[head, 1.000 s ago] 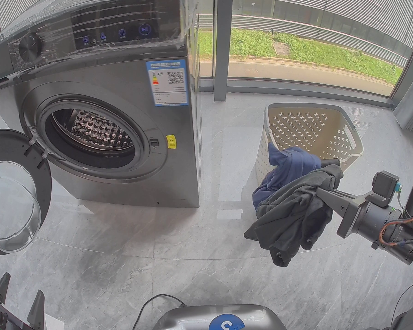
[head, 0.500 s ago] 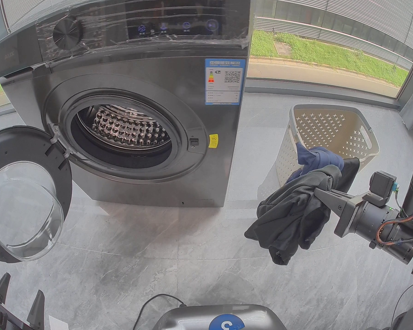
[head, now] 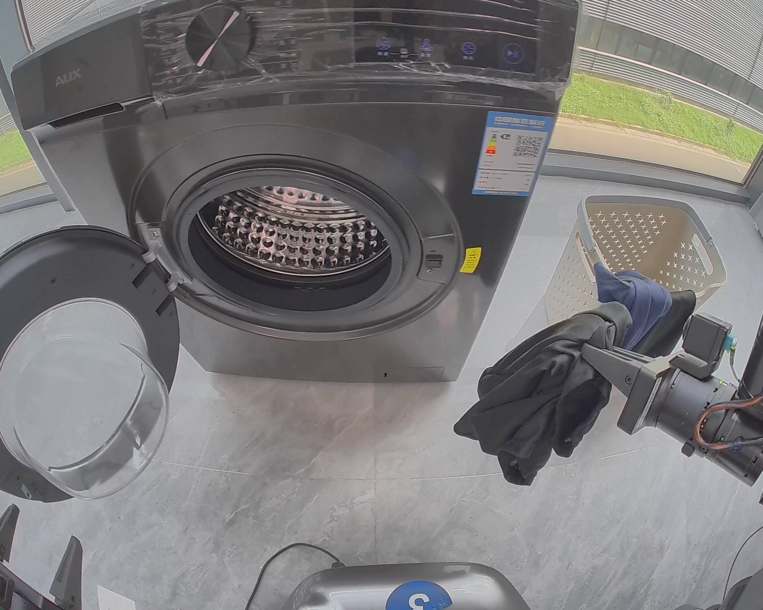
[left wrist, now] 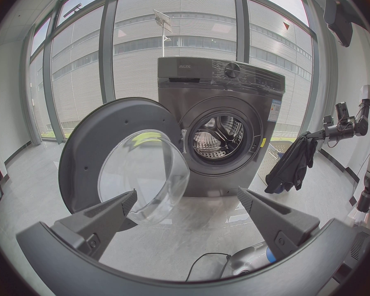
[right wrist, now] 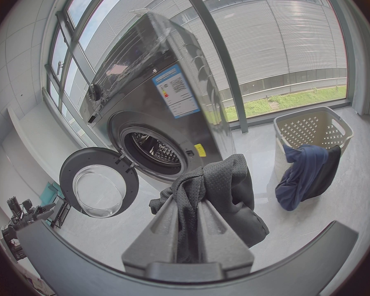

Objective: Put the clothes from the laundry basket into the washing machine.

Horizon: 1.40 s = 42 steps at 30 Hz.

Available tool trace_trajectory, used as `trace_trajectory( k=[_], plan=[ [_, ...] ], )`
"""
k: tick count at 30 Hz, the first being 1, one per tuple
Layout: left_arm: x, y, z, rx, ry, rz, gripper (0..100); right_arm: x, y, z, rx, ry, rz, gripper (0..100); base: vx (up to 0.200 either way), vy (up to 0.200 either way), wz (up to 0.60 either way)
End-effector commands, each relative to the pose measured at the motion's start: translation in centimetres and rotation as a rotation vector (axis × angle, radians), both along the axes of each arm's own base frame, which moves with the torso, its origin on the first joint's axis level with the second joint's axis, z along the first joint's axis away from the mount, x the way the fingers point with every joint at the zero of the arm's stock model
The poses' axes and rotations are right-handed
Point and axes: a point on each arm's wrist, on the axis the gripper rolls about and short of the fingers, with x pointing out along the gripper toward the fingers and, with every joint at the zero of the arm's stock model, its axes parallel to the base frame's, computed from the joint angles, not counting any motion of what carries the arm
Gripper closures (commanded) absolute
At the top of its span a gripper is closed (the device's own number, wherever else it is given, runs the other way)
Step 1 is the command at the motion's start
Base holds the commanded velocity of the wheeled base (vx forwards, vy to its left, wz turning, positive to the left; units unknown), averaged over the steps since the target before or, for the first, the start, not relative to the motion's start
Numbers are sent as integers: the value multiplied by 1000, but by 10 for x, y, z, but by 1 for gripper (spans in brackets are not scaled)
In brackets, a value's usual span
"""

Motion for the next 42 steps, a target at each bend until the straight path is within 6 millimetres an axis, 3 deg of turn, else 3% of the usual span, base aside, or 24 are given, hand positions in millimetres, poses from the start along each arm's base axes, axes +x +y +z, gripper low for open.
trace_trajectory(
  k=[1, 6, 19, 24, 42],
  plan=[
    [0, 0, -5, -2, 1, 0, 0, 1, 0, 0, -2, 1, -2, 100, 0, 200, 0],
    [0, 0, -5, -2, 1, 2, 0, 1, 0, 0, -1, -1, -2, 100, 0, 0, 0],
    [0, 0, -5, -2, 1, 2, 0, 1, 0, -1, -1, 5, -2, 100, -200, 0, 0],
    [0, 0, -5, 1, -1, 0, 0, 2, 1, -1, 0, 7, -1, 100, 0, 0, 0],
    [0, 0, -5, -1, 1, 2, 0, 2, 1, -2, -2, 9, -1, 100, 0, 167, 0]
  ],
)
